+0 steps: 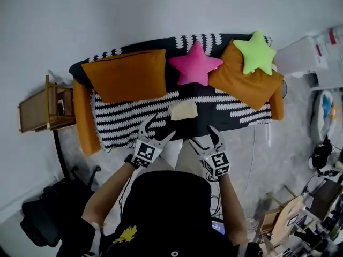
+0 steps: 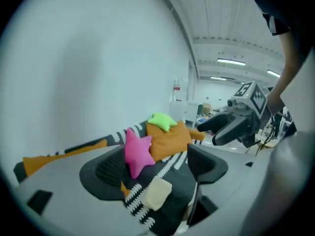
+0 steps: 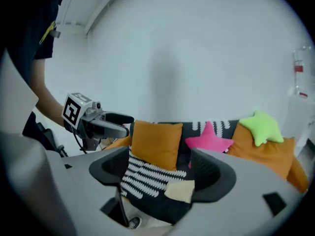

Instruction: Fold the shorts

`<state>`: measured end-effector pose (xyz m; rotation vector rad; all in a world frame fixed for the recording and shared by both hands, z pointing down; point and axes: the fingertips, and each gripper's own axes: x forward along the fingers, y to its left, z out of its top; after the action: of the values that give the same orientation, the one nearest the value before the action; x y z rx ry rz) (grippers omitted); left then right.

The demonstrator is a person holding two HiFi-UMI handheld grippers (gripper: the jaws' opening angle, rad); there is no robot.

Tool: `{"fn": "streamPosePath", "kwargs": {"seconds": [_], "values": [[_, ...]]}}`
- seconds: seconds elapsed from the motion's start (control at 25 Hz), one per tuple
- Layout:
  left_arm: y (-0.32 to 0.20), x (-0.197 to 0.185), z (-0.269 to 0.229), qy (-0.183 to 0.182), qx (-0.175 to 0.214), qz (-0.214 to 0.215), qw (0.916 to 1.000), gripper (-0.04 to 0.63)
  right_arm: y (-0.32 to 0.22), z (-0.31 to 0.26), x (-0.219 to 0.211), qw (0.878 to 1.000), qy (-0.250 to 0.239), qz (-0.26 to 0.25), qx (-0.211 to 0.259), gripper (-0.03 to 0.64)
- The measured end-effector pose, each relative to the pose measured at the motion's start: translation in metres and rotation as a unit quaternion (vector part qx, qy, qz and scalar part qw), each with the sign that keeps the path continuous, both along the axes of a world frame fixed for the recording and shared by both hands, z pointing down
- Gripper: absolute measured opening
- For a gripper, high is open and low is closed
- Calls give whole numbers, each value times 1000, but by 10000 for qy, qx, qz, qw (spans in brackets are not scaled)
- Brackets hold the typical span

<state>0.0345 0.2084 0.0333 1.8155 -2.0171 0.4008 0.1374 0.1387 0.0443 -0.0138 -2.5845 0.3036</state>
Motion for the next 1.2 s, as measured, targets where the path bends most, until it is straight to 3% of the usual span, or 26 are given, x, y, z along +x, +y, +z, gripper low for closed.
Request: {"fn": "streamPosePath", "kwargs": {"seconds": [0.16,0.28,0.36,0.48,0.68,0.76,0.96,1.08,1.2], "values": [[48,12,-88,-512,604,-11,9969,396,56,-98,26,9949,-681,504,539,399],[95,25,-133,-629,899,-171,9938,396,105,-158,49,9832,-1344,896,855,377],[117,40,-168,-699,1419,-243,9871,396,127,-181,68,9756,-1592,1067,1068,370],[129,61,-210,-941,2079,-70,9736,396,142,-191,99,9679,-1565,1219,1545,361],[135,93,-244,-1340,2178,189,9666,394,126,-209,137,9588,-1842,1558,1502,351],[147,100,-254,-1282,2284,82,9650,396,116,-215,146,9561,-1892,1611,1551,334],[177,101,-261,-1269,2128,-63,9688,396,121,-260,162,9406,-2183,1795,1883,314],[184,103,-258,-1224,1950,13,9731,394,121,-281,160,9310,-2405,1739,2126,291],[184,115,-262,-1286,1933,226,9724,393,123,-304,164,9232,-2605,1791,2185,268]]}}
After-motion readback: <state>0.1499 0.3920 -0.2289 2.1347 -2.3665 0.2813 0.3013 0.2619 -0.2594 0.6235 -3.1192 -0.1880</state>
